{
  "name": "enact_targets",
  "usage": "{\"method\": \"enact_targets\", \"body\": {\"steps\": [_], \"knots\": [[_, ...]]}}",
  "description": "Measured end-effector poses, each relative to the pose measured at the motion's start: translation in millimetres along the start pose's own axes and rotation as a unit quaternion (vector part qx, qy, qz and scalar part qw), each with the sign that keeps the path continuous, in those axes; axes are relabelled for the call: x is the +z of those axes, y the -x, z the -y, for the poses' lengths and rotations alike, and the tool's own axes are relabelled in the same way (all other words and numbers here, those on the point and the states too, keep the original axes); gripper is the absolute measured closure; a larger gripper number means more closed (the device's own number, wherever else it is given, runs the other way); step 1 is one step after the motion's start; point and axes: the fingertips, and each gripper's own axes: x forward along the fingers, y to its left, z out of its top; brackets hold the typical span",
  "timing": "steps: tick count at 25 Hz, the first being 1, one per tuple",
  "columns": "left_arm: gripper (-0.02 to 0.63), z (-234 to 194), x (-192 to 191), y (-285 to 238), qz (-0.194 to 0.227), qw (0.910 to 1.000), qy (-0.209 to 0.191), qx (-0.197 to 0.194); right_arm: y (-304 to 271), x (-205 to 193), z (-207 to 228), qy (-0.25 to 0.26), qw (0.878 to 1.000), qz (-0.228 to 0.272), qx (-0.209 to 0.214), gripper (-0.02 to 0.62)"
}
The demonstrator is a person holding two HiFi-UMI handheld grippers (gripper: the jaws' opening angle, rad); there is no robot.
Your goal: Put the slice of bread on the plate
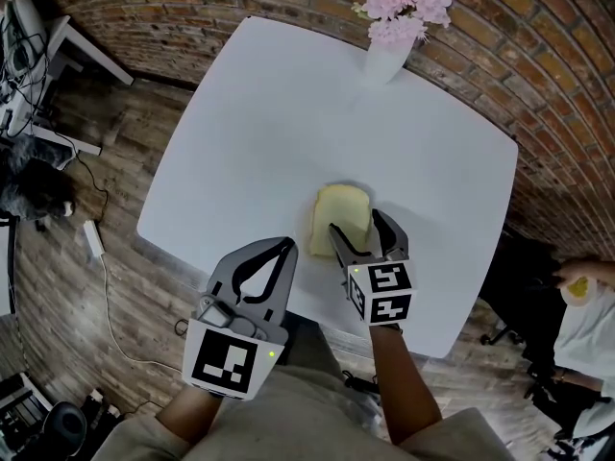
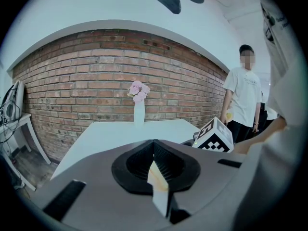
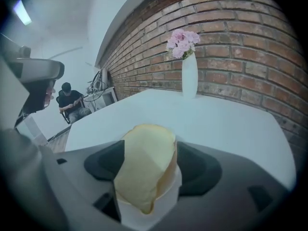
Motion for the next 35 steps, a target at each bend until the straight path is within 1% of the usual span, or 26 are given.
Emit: {"method": "enact_targets", "body": {"steps": [6,10,14,16,17,20,24,27,35], "knots": [[0.595,1.1,-1.2,-2.3,-0.001,1.0,-0.002,-0.005,5.3,14.1,0.9,-0.006,0.999,0.033,-0.011,0.268],[0.595,5.9,0.8,-4.4,0.001,0.9999,-0.004,-0.015,9.3,23.9,1.4,-0.016,0.998,0.055,-0.014,0.271],[0.595,11.6,2.4,-7.0,0.002,0.9997,-0.006,-0.025,12.8,32.6,1.5,-0.017,0.997,0.071,-0.019,0.362],[0.595,14.9,3.9,-7.7,0.003,0.9995,-0.009,-0.03,16.5,37.2,2.8,-0.026,0.996,0.083,-0.022,0.438],[0.595,16.6,4.6,-7.8,0.004,0.9994,-0.01,-0.032,18.8,39.5,3.7,-0.031,0.995,0.089,-0.024,0.465],[0.595,21.7,6.5,-7.8,0.006,0.9992,-0.011,-0.038,28.0,45.5,6.0,-0.038,0.993,0.104,-0.028,0.527],[0.595,28.3,8.3,-7.5,0.009,0.9989,-0.012,-0.044,41.6,49.4,7.4,-0.044,0.992,0.116,-0.033,0.579],[0.595,34.9,11.2,-6.0,0.014,0.9986,-0.014,-0.049,52.8,53.1,4.9,-0.042,0.99,0.127,-0.034,0.588],[0.595,54.7,25.3,9.8,0.043,0.9973,-0.021,-0.056,103.8,74.6,-17.8,-0.016,0.982,0.184,-0.025,0.588]]}}
